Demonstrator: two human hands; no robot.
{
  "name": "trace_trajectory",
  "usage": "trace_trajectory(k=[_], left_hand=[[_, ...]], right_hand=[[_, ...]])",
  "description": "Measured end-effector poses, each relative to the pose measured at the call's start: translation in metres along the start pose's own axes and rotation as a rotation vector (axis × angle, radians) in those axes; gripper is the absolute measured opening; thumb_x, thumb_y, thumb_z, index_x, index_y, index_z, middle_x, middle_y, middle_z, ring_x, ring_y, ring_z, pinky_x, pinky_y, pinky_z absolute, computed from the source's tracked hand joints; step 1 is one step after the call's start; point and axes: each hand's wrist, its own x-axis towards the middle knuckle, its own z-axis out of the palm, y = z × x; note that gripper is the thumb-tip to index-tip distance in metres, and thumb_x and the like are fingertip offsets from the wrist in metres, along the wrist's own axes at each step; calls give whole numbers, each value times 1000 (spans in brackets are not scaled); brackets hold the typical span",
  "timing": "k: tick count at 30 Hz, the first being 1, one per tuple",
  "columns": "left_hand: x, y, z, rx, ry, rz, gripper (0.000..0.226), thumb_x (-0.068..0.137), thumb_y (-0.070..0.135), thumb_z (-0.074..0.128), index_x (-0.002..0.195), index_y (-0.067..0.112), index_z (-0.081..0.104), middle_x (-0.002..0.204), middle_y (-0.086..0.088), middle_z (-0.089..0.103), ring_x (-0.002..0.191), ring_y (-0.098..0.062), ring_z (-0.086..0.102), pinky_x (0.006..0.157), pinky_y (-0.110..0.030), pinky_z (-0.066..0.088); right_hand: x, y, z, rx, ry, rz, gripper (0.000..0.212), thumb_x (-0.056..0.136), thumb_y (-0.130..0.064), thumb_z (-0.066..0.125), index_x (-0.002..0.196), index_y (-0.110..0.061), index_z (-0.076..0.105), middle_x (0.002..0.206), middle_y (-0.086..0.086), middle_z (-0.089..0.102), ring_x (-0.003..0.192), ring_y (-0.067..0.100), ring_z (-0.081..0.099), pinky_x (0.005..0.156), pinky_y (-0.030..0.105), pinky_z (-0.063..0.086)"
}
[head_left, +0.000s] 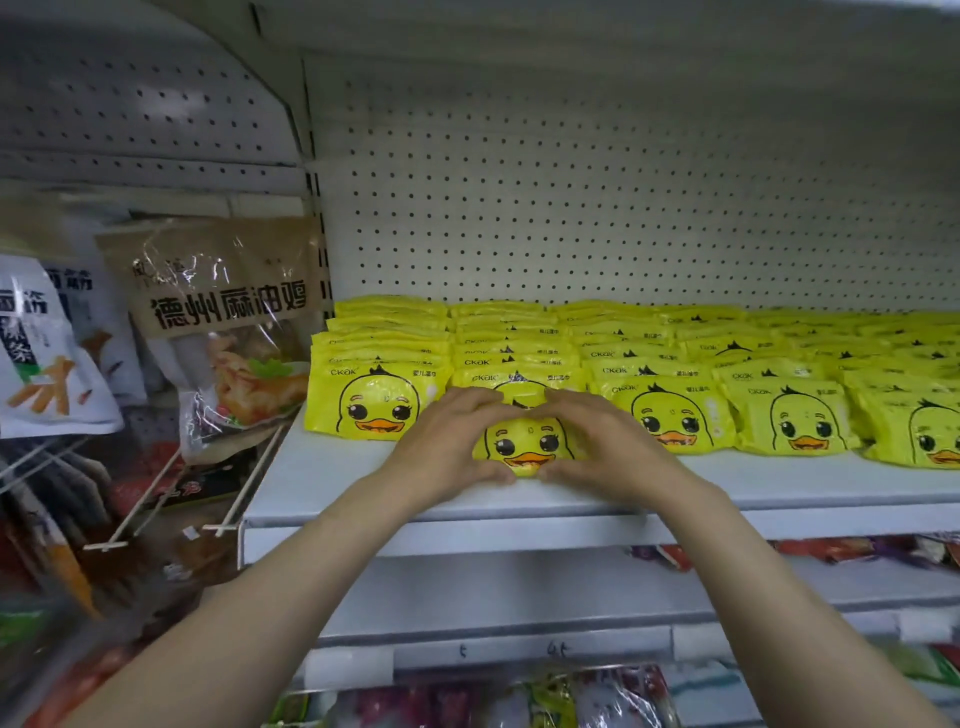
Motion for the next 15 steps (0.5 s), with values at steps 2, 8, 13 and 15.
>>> trace_trajectory(k=[2, 8, 13, 15], left_hand=[[2, -2, 2, -8, 32, -8, 76, 66, 46, 81, 135, 30, 53, 138, 1, 50, 129, -20, 41, 107, -40, 35], [10, -1, 11, 143, 148, 11, 82, 61, 41, 85, 134, 24, 53, 136, -3, 52, 125, -25, 44, 100, -44, 42], [21, 2, 12, 278, 193, 13, 83, 59, 40, 87, 132, 20, 54, 135, -6, 53, 124, -29, 47, 95, -46, 48], [19, 4, 14, 305, 203, 11, 81, 60, 41, 86, 131, 20, 54, 134, -6, 53, 123, -29, 48, 95, -45, 48]], right_hand=[[-1, 5, 5, -11, 15, -13, 66, 73, -40, 83, 133, -39, 54, 153, -11, 38, 143, 8, 28, 112, 27, 28], [9, 10, 11, -42, 156, -69, 64, 69, -36, 86, 127, -29, 60, 153, -2, 40, 142, 17, 32, 110, 33, 32], [20, 18, 14, -54, 225, -123, 63, 66, -35, 87, 122, -24, 61, 150, 4, 44, 140, 24, 37, 109, 40, 38], [20, 22, 14, -47, 211, -139, 63, 68, -37, 86, 124, -26, 60, 152, 2, 41, 142, 22, 34, 110, 38, 35]])
